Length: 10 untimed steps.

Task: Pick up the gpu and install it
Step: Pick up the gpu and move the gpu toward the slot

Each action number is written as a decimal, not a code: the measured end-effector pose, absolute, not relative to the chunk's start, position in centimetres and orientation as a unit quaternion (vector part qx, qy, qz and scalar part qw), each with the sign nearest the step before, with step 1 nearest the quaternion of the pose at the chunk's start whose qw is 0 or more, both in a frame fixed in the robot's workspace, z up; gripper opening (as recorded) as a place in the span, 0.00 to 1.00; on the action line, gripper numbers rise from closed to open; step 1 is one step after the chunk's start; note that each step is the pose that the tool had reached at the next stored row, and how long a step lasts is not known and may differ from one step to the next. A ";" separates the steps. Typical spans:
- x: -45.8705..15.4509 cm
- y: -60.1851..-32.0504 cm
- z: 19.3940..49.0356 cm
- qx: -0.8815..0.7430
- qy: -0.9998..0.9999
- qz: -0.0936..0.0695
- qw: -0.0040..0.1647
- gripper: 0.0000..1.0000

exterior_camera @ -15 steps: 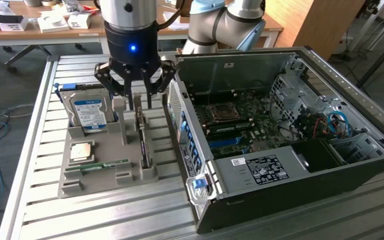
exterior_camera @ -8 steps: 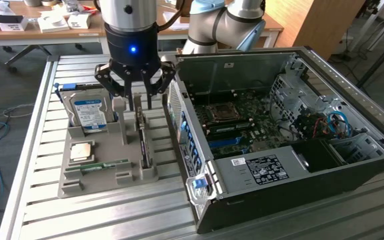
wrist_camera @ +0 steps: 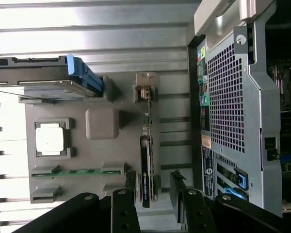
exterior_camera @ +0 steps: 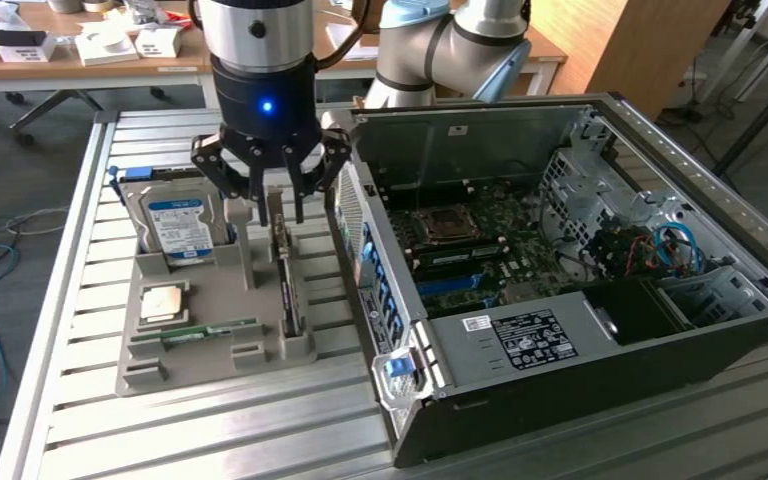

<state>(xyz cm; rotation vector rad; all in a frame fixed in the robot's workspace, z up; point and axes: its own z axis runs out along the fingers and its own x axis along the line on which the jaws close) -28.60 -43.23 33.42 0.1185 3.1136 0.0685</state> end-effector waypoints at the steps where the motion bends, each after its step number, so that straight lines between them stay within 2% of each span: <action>1: -28.6 -43.2 33.4 0.038 0.999 0.022 0.012 0.42; 10: -28.6 -43.2 32.8 0.038 0.999 0.022 0.013 0.42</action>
